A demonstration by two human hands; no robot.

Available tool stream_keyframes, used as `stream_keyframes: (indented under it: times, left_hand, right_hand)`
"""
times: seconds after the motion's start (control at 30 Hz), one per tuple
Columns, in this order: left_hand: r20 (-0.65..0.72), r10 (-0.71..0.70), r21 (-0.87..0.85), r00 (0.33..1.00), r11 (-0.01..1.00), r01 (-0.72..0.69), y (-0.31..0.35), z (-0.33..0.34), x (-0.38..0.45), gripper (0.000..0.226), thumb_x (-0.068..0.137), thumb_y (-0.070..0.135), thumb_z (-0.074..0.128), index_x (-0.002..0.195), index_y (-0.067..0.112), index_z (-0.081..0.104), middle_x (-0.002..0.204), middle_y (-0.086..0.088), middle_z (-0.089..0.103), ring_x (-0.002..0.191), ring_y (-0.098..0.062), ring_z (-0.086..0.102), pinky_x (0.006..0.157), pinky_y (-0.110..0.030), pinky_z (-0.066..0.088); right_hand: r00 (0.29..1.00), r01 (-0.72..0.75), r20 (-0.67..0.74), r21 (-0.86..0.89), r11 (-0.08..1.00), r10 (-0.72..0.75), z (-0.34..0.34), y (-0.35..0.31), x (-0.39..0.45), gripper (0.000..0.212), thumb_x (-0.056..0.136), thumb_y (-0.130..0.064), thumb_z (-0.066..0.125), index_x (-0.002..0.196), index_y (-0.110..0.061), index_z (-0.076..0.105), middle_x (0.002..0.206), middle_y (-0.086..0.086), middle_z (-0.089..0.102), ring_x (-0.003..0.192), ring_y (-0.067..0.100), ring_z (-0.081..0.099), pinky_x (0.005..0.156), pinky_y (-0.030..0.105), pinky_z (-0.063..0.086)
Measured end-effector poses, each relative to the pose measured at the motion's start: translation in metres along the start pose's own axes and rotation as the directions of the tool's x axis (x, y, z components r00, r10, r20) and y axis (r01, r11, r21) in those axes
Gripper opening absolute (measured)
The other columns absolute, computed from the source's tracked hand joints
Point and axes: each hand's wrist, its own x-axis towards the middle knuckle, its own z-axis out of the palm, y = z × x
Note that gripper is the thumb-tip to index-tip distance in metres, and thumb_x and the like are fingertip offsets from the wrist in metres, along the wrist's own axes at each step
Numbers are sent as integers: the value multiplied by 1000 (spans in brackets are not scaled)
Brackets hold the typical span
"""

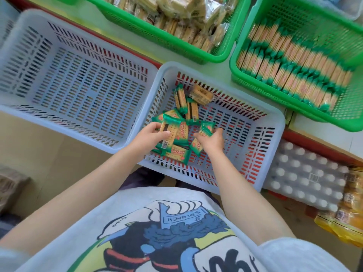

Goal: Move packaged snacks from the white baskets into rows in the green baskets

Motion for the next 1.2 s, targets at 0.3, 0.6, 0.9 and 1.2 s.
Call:
stream_keyframes:
  times: [0.3,0.6,0.9,1.2]
  left_hand:
    - [157,-32,-180,987,982,61,9,3,2,50,87,45,73,129,29,53,118,-1,70,107,-22,69,101,-52,50]
    - [241,81,-505,967,862,54,21,6,-2,55,83,37,72,129,10,59,112,-10,74,101,-29,72,74,-35,59]
    - [-19,64,-109,998,992,-65,15,-25,7,52,82,55,75,118,21,60,107,1,73,95,-18,72,82,-38,56]
    - [-200,160,243,967,964,-109,3,-49,-6,54,79,58,76,112,19,56,101,4,66,93,-14,66,83,-44,57]
  right_hand:
    - [967,33,186,580,814,-171,-45,-26,-64,28,91,-41,70,108,-19,64,101,-2,76,89,13,74,81,34,60]
    - [888,401,84,343,849,-453,-24,-64,-104,13,100,-29,60,101,-17,65,100,8,69,90,20,68,64,24,57]
    - [957,264,63,215,940,-283,-15,-62,-91,19,100,-20,56,88,-19,70,89,4,71,82,22,65,78,37,55]
    - [974,111,225,-317,942,-39,48,-19,-54,26,94,-33,68,104,-13,56,100,3,59,86,20,55,65,34,45]
